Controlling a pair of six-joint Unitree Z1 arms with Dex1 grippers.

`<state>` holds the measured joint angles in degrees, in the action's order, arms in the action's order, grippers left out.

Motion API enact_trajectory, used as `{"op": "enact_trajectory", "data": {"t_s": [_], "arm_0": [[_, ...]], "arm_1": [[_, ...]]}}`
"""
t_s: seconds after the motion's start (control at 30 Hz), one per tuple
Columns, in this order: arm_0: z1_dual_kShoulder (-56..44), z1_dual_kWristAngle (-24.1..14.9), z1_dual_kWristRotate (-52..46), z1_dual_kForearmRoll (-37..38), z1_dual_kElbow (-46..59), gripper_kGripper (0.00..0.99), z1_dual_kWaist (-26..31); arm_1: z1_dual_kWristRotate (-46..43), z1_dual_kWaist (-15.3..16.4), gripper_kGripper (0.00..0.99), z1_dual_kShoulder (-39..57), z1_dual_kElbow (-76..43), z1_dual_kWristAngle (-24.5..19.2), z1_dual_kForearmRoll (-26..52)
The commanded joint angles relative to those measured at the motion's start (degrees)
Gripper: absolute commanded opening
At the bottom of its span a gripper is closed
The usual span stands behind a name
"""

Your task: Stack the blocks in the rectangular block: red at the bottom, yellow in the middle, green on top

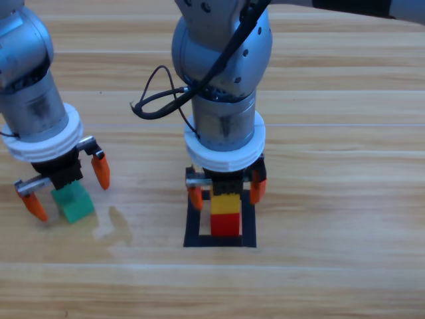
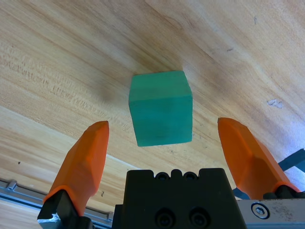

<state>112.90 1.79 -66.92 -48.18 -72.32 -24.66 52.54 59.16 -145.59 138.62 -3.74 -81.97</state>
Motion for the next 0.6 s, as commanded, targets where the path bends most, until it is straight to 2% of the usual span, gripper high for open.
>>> {"op": "enact_trajectory", "data": {"t_s": [0.03, 0.23, 0.43, 0.5, 0.6], "arm_0": [[-0.1, -0.6, -0.8, 0.9, 1.7, 0.973, 1.1], [0.2, -0.6, -0.8, 1.4, 1.8, 0.971, 1.1], [0.0, -1.1, -1.5, 4.1, 3.9, 0.957, 1.0], [-0.1, -1.2, -1.4, 5.4, 5.0, 0.93, 1.0], [-0.1, -1.1, -1.2, 6.3, 5.9, 0.885, 1.0]], "arm_1": [[-0.5, 1.6, 0.99, 2.5, 0.2, -3.0, -1.4], [-2.9, 4.0, 0.99, 13.9, 0.3, -10.0, -1.3], [-13.2, 5.6, 0.989, 19.7, -0.4, -11.6, 1.6], [-19.1, 5.1, 0.988, 22.5, -6.3, -11.1, 6.2], [-27.7, -0.7, 0.988, 38.2, -36.2, -1.6, 31.2]]}}
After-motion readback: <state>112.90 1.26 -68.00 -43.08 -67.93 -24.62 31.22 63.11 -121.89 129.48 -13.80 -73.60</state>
